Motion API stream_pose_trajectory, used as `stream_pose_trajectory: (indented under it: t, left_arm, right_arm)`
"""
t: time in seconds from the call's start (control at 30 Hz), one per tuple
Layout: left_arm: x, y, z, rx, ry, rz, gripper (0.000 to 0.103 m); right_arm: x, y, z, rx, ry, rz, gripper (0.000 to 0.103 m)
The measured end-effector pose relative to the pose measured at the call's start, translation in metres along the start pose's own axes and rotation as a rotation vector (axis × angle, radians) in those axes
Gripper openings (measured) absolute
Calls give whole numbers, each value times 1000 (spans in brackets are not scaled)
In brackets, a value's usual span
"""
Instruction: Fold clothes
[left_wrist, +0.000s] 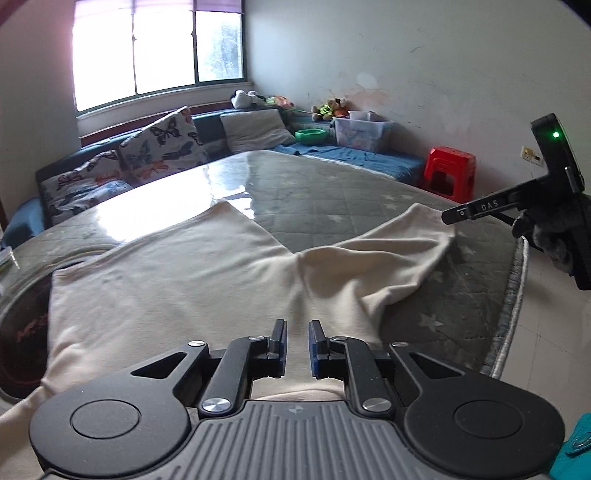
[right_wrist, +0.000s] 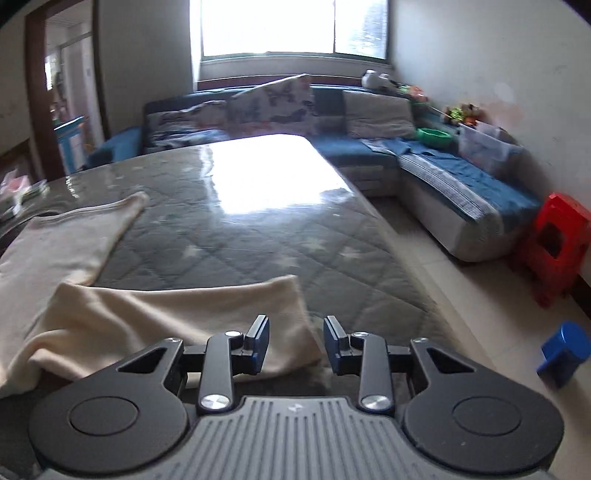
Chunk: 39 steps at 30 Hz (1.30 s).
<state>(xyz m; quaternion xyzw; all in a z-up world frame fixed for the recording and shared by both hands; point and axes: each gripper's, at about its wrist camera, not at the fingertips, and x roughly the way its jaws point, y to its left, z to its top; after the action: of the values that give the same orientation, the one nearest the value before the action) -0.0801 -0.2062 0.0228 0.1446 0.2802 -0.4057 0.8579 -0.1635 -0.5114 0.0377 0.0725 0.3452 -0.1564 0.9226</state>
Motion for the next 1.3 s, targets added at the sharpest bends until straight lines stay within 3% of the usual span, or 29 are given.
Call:
stream_pose_trajectory:
  t: [0.23,0.3,0.4,0.6,0.73,0.87,1.0,1.1,1.17,1.3]
  left_arm:
    - [7,-9,-4,16,30,-26,14]
    - [8,-12,-5,21,35,-31,14]
    - [10,-14,-6,29,42,-39,14]
    - [14,-17,-10,53,55,-61,13]
    - [13,-13,-10,50,54,-71,13]
    - [9,-7,-8,24,49,-61,14]
    - [-1,-9,-6,28,23,-77,15]
    - [-5,-16,-6,65,9,-102,23]
    - [-5,-21,-7,88,12,-102,26]
    - [-2,-18,-9,79,26,-92,26]
  right_arm:
    - [17,-14,-7,57,36,37,29]
    - [18,-13,-5,44,29,35,13]
    - [15,-6,4,7,-5,2,5]
    - [3,2,22,-68,-83,-93,4]
    - [24,2,14,-88,-58,-153,4]
    - [34,-4,10,-37,-34,-150,6]
    - [12,6,11,-67,-53,-76,8]
    - [-4,18,11,-118,-57,10,9]
    - [-19,40,8,-215,-42,155,10]
    - [-34,92,-6,-486,-29,316,17]
